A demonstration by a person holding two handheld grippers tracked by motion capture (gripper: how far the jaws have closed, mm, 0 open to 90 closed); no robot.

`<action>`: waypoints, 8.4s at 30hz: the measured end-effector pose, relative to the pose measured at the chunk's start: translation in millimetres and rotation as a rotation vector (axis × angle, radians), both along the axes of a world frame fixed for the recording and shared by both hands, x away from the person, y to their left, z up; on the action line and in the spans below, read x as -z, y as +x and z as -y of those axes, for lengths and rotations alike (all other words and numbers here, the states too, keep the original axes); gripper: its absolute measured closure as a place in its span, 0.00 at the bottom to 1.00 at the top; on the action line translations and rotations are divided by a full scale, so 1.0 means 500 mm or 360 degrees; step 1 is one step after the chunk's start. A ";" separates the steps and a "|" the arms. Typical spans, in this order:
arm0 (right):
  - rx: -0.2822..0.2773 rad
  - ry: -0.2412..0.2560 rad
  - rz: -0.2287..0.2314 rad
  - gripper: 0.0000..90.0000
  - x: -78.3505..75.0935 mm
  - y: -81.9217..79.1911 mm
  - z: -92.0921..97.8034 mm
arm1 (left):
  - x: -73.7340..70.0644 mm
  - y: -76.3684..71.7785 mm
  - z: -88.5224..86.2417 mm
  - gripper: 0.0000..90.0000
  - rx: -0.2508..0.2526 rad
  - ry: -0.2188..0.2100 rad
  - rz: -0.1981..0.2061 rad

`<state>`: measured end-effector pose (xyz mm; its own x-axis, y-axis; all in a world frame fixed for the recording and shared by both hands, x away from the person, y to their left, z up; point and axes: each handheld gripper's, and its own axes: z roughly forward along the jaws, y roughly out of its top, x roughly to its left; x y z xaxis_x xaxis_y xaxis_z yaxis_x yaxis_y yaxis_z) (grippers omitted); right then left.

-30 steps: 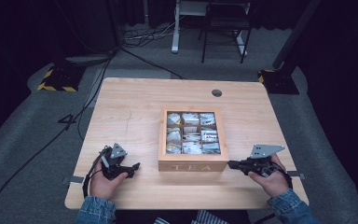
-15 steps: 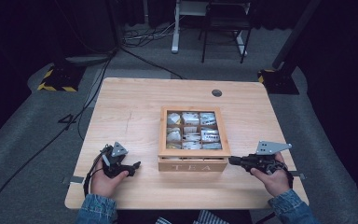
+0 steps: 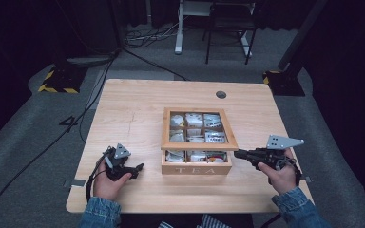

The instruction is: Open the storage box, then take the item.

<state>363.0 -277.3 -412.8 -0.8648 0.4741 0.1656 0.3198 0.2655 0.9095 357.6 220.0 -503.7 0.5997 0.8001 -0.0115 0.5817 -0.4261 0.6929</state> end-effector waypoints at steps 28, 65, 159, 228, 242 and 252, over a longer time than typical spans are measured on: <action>0.0017 0.0112 0.0141 1.00 -0.066 0.081 -0.047 | 0.001 -0.003 0.002 0.21 -0.0065 -0.0027 -0.0007; 0.0094 0.0158 0.0200 1.00 -0.087 0.094 -0.043 | 0.001 -0.008 0.003 0.17 -0.0073 -0.0016 -0.0014; 0.0056 0.0186 0.0204 1.00 -0.103 0.103 -0.054 | -0.207 0.068 0.399 0.51 0.0763 -0.0308 0.0020; 0.0039 0.0203 0.0208 1.00 -0.105 0.101 -0.058 | -0.227 0.088 0.423 0.99 0.0963 -0.0516 -0.0026; 0.0039 0.0205 0.0204 1.00 -0.104 0.101 -0.057 | -0.267 0.069 0.375 0.99 0.0921 -0.0568 0.0088; 0.0041 0.0211 0.0196 1.00 -0.104 0.101 -0.057 | -0.296 0.043 0.314 0.99 0.0899 -0.0535 0.0133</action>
<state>413.5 -248.7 -360.8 -0.8703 0.4772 0.1219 0.2090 0.1337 0.9687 379.0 63.1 -355.9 0.9357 0.3234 -0.1408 0.2707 -0.4025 0.8745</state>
